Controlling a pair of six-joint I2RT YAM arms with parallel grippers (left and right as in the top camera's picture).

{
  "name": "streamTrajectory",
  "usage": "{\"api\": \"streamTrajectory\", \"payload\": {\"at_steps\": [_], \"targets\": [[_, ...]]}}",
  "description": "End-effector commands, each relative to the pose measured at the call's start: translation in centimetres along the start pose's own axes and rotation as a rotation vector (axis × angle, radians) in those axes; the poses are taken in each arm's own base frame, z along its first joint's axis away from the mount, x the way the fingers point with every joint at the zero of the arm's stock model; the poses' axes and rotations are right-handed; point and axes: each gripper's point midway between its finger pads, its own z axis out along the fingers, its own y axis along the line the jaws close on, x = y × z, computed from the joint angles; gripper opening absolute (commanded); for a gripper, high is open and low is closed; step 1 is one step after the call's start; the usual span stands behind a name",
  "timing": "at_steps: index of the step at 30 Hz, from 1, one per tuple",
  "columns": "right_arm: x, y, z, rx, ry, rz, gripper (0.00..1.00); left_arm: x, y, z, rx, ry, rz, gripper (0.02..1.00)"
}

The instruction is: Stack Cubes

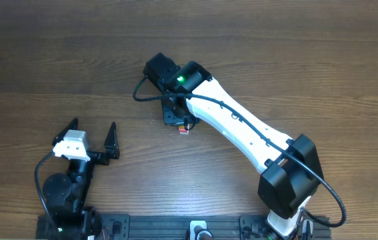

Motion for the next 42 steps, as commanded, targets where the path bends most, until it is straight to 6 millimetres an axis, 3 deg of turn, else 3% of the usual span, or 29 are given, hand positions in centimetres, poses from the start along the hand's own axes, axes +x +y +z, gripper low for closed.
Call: {"api": "streamTrajectory", "payload": {"at_steps": [1,42], "targets": [[-0.4,0.6,0.0,-0.001,-0.012,0.001,0.194,0.1,-0.1,0.0,0.007,-0.002,0.014,1.000],[-1.1,0.4,1.8,0.030,-0.008,0.007,0.213,0.1,-0.1,0.0,0.007,-0.002,0.014,1.000]]}}
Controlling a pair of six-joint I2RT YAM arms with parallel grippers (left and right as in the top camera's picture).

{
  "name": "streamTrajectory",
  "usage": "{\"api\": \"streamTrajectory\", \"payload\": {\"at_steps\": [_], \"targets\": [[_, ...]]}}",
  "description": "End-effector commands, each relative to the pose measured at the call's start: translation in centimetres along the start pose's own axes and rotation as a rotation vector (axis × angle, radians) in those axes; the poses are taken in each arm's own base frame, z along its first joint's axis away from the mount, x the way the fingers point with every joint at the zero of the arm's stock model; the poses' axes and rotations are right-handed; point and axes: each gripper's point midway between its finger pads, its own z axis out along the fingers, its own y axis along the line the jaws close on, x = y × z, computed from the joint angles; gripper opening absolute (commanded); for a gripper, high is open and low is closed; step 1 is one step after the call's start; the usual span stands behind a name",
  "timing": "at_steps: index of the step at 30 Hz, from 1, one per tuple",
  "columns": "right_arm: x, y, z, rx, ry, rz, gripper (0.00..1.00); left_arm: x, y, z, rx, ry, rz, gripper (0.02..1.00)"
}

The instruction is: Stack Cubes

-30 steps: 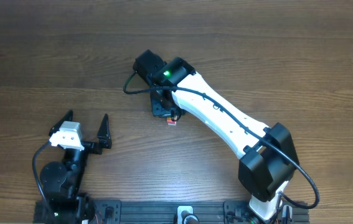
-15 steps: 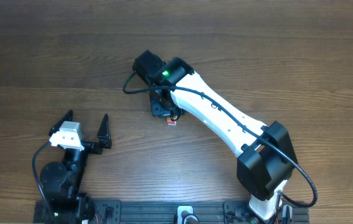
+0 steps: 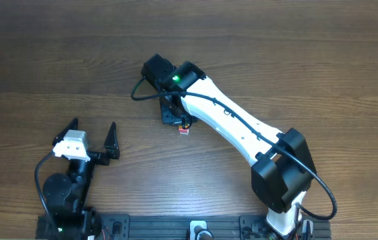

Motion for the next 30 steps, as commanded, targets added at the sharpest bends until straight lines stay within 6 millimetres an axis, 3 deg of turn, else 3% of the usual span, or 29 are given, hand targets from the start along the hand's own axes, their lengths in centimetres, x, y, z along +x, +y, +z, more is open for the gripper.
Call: {"api": "streamTrajectory", "payload": {"at_steps": [1,13,17,20,26,30], "targets": [[-0.6,0.2,0.0,0.008,-0.019,0.008,0.226,0.1,-0.1,0.0,0.006,-0.002,0.014,0.998],[-0.6,0.2,0.0,0.008,-0.019,0.008,0.505,0.1,-0.1,0.0,0.006,-0.002,0.014,0.998],[-0.7,0.2,0.0,0.006,-0.020,0.008,0.724,0.1,-0.1,0.0,0.006,-0.002,0.014,1.000],[-1.0,0.3,-0.2,0.005,-0.036,0.009,0.987,0.1,-0.1,0.0,0.006,-0.002,0.014,1.000],[-3.7,-0.3,-2.1,-0.002,-0.141,-0.018,0.993,0.1,-0.1,0.0,0.006,-0.002,0.014,0.996],[-6.9,-3.0,-5.1,0.023,-0.220,-0.012,0.991,0.1,-0.1,0.0,0.006,-0.002,0.014,0.998]]}}
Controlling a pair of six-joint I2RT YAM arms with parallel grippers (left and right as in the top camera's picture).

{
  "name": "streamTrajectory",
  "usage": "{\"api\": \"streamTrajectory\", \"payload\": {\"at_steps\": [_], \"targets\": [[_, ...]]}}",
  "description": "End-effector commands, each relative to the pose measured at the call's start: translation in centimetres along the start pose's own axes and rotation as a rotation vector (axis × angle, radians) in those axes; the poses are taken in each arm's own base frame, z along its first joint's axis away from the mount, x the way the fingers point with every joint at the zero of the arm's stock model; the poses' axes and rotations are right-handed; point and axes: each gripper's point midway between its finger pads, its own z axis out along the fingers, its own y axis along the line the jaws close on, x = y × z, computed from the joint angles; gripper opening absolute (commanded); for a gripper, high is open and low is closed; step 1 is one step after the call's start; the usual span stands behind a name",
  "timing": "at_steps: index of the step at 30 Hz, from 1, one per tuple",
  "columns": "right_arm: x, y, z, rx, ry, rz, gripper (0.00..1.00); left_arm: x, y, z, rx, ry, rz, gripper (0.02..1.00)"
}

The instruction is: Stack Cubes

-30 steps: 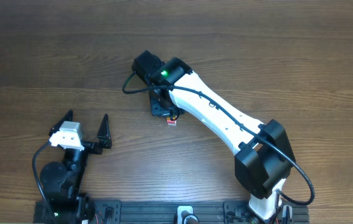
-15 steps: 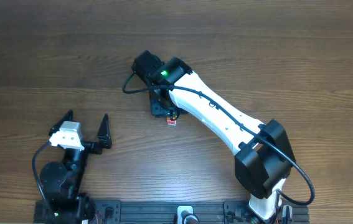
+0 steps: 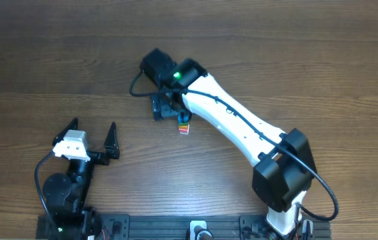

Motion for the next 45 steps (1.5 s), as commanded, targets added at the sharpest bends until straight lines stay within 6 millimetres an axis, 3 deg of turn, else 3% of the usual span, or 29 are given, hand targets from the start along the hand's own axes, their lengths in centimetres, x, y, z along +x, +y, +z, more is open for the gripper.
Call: {"api": "streamTrajectory", "payload": {"at_steps": [1,4,8,11,16,21,29,38,45], "targets": [[-5.3,-3.9,-4.2,0.033,-0.142,0.008,0.993,0.1,-0.1,0.0,0.006,-0.002,0.014,1.000],[-7.5,-8.1,-6.5,0.047,-0.175,0.055,0.991,0.1,-0.1,0.0,0.006,-0.002,0.014,0.996],[-9.1,-15.2,-8.4,0.092,-0.209,0.120,0.987,0.1,-0.1,0.0,0.006,-0.002,0.014,1.000],[-9.0,-19.8,-9.6,0.126,-0.228,0.154,0.993,0.1,-0.1,0.0,0.006,-0.002,0.014,0.998],[-7.5,-23.7,-12.0,0.197,-0.346,0.155,0.993,0.1,-0.1,0.0,0.006,-0.002,0.014,1.000],[-3.7,-24.8,-14.3,0.181,-0.508,0.172,0.993,0.1,-0.1,0.0,0.006,-0.002,0.014,1.000],[3.1,-22.8,-16.5,0.090,-0.838,0.097,0.993,0.1,-0.1,0.0,0.006,-0.002,0.014,0.998],[7.4,-23.3,-15.7,0.096,-1.231,0.125,0.991,0.1,-0.1,0.0,0.006,-0.002,0.014,0.998],[9.0,-23.8,-12.9,0.099,-1.382,0.130,0.993,0.1,-0.1,0.0,0.006,-0.002,0.014,1.000]]}}
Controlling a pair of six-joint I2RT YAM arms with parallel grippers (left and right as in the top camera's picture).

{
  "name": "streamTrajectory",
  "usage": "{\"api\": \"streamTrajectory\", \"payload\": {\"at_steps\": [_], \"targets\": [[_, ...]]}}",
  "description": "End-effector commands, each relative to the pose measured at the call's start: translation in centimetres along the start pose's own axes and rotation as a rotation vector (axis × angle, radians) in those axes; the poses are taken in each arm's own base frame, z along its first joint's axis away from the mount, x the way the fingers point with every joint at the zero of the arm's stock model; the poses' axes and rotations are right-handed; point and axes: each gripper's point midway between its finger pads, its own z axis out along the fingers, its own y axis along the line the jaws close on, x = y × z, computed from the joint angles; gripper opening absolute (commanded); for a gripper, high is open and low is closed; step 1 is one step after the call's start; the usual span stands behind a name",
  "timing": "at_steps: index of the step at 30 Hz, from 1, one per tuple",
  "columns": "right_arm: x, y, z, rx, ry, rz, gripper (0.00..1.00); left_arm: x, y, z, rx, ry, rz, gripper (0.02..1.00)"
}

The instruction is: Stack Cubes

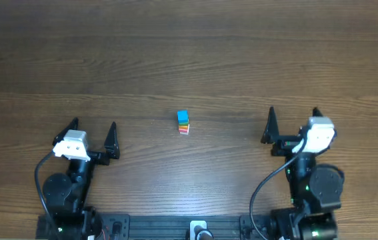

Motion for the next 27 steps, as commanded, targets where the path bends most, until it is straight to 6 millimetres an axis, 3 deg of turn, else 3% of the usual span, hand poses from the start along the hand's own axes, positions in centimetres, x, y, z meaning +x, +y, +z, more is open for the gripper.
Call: {"api": "streamTrajectory", "payload": {"at_steps": [1,12,27], "targets": [[2.4,-0.4,-0.3,-0.004,-0.031,-0.003,0.993,0.1,0.0,0.0,0.003,-0.002,0.014,1.000],[9.1,-1.2,0.1,0.020,0.036,-0.065,0.993,0.1,0.0,0.0,0.003,-0.002,0.014,0.998],[9.3,-1.1,0.1,0.012,0.045,-0.072,0.991,0.1,0.0,0.0,0.003,-0.002,0.014,0.998]]}}
